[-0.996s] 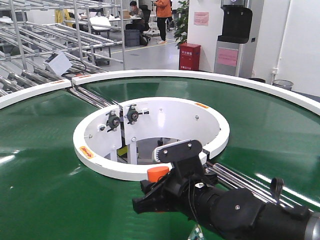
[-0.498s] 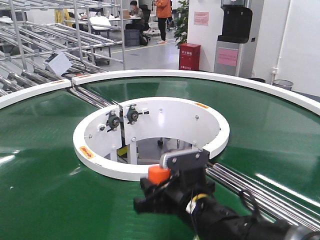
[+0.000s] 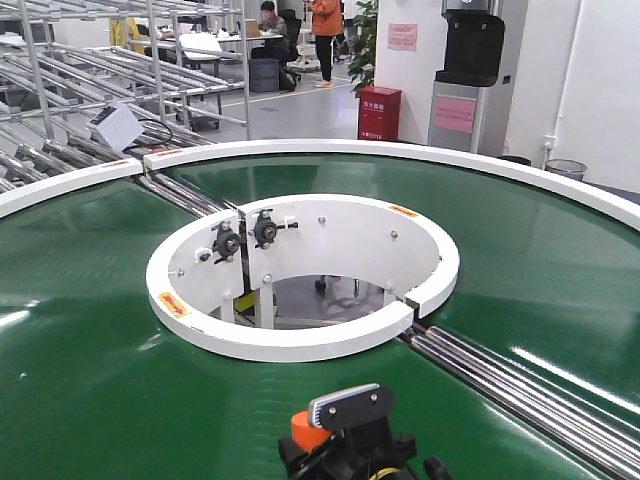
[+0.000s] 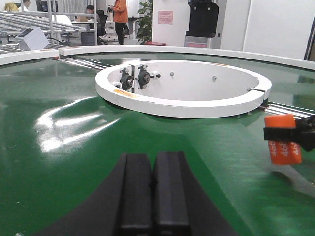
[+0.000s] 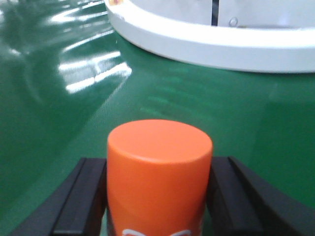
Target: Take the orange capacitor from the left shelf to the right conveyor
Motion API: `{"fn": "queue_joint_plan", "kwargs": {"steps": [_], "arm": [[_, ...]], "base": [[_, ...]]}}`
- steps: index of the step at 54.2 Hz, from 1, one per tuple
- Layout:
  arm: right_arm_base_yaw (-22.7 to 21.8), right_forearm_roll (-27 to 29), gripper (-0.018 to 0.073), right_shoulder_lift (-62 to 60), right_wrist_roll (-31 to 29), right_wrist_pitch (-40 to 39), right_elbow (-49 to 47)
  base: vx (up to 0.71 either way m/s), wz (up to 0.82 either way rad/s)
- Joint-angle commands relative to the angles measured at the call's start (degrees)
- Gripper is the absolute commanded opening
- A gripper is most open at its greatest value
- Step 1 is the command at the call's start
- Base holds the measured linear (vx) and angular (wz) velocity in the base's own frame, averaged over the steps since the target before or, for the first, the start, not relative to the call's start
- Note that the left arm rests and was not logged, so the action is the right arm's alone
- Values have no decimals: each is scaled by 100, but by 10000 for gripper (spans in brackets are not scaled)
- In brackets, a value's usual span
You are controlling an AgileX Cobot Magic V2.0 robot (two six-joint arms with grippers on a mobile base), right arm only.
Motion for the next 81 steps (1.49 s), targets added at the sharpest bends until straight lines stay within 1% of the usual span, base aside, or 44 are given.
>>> {"fn": "queue_joint_plan", "kwargs": {"steps": [1,16,24,29,34,45,48,53,57,63,69,74,78,81], "arm": [[-20,-83,-7,-169,116,-438,-112],[-20,-72,1,-119,110,-488,-112],[-20,-72,54,-119,110,-482,-112],[-20,-72,126,-119,110,-487,-112],[-20,-95,224,-130,110,-482,-112],[-20,-175,506,-229,110,-390,-112],[-20,-255,566,-358,110,-269,-112],[-20,-438,628,-626,54,-59,-112],[-20,-540,640,-853,-4,218,-112],[-20,-572,634,-1263,-15,642,-112],[-20,-628,626,-1949,-84,946,-112],[-20,-907,615,-2610,-78,1190,-112],[-20,-1164,606,-3289,7,1605,-53],[-20,-1258,600,-3758,54,1844,130]], "base": [[0,0],[0,0],[0,0],[0,0],[0,0],[0,0],[0,0],[0,0],[0,0],[0,0],[0,0],[0,0],[0,0],[0,0]]}}
